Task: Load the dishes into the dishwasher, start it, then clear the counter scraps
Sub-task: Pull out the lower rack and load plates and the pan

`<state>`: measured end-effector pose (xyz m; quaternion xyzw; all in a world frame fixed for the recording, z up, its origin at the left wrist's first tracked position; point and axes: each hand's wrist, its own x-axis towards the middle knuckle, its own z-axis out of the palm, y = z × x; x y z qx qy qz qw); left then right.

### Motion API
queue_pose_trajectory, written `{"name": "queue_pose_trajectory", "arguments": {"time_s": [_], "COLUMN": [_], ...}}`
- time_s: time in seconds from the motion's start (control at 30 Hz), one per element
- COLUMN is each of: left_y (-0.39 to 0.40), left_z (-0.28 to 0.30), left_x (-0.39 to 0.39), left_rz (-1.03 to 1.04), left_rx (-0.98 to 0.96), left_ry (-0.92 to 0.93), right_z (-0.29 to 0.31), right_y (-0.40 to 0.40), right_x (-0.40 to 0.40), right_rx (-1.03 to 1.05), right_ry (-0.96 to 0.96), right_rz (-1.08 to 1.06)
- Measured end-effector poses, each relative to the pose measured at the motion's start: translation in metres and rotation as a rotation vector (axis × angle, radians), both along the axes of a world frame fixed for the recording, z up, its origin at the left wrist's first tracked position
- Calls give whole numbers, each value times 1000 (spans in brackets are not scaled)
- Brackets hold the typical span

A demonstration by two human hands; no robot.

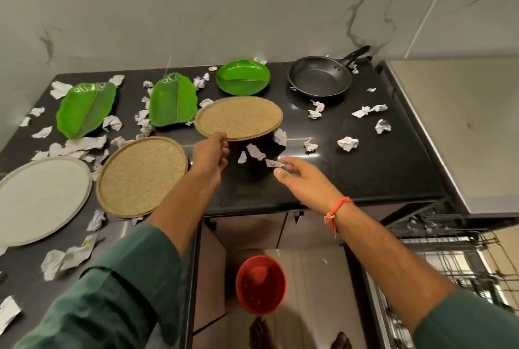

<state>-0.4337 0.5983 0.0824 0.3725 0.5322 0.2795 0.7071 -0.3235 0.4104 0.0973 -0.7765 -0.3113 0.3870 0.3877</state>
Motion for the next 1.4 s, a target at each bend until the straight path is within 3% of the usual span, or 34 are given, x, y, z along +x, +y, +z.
{"name": "queue_pose_trajectory", "arguments": {"time_s": [0.07,0.2,0.3,0.47,0.63,0.9,1.13,1.4], "left_y": [-20,-81,-123,-197,-287,-446,-542,-576], "left_z": [9,21,24,23,1,-45,-109,-219], "left_x": [1,6,21,70,137,216,260,275], "left_rz": [-65,-308,-574,-888,-956,-1264,-1499,-1580], "left_rx": [25,64,122,204,148,131,186,124], "left_ry": [-47,-140,-173,-34,63,185,273,358], "right_z": [7,24,30,23,4,-71,-172,-295], "right_y": [-5,-29,-72,-180,-333,-534,-595,-597], "right_x": [9,37,68,112,140,152,141,127], "right_rx": [29,314,475,515,497,132,-205,-310], "right_ry": [138,670,781,645,418,153,-119,-43], "right_rz": [-101,-471,-700,-808,-850,-934,-913,-979]}}
